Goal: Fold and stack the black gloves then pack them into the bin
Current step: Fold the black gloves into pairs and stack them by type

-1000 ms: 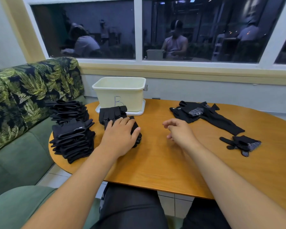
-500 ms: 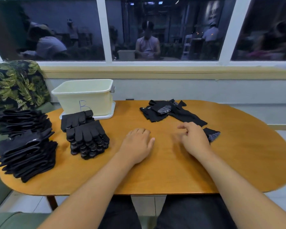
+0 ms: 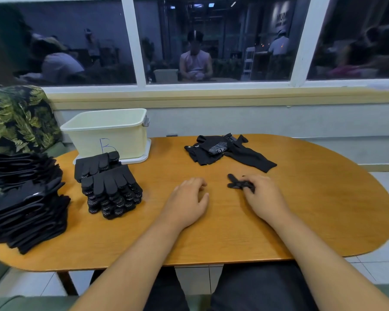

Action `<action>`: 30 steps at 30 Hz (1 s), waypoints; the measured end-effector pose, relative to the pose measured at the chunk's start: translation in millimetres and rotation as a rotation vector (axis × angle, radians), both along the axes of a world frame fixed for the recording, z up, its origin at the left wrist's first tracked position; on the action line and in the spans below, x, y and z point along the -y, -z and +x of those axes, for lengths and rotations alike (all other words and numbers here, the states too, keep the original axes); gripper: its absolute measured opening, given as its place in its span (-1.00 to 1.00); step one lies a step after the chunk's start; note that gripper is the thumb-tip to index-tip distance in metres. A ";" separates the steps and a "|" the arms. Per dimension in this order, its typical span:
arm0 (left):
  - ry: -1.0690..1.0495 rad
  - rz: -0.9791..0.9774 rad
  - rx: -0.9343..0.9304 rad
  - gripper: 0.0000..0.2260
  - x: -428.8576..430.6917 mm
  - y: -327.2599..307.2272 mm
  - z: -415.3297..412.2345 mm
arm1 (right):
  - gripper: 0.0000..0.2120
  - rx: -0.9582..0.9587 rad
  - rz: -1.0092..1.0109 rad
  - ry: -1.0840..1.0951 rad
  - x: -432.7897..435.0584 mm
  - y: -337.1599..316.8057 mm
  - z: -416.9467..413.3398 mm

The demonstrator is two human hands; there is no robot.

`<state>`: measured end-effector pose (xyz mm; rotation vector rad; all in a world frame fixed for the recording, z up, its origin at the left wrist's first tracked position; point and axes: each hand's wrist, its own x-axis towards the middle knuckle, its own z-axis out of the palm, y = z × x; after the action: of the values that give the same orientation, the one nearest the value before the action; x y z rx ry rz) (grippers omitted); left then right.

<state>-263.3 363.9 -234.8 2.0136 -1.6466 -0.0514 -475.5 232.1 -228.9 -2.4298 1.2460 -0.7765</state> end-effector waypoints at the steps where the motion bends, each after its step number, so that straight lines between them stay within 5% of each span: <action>1: 0.013 -0.006 -0.033 -0.67 -0.7 -0.7 0.1 | -0.75 0.043 0.022 -0.059 -5.5 -0.3 9.0; 7: 0.090 -0.089 -0.240 -0.44 -1.6 -0.9 6.0 | -0.94 0.381 0.242 -0.192 -22.0 -9.9 47.8; 14: 0.145 -0.178 -0.574 -0.84 0.1 -1.3 12.9 | -0.71 0.637 0.441 -0.274 -17.9 -14.2 50.0; 18: 0.141 -0.156 -0.700 -0.82 -5.2 -9.1 13.3 | -0.65 0.716 0.655 -0.338 -15.8 -10.7 47.2; 22: 0.104 -0.196 -1.016 -0.79 -8.4 -17.1 11.3 | -0.75 0.737 0.724 -0.377 -16.5 -8.5 51.3; 26: -0.050 -0.197 -0.957 -0.87 -3.1 -10.6 17.8 | -0.73 0.608 0.581 -0.239 -13.0 -5.8 46.9; 30: -0.262 -0.229 -0.586 -0.84 3.5 3.9 22.4 | -0.69 0.299 0.231 -0.025 -14.6 7.5 49.6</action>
<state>-240.9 360.4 -238.8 1.7942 -0.9736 -0.3116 -426.0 246.7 -236.4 -2.0542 1.1187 -0.8954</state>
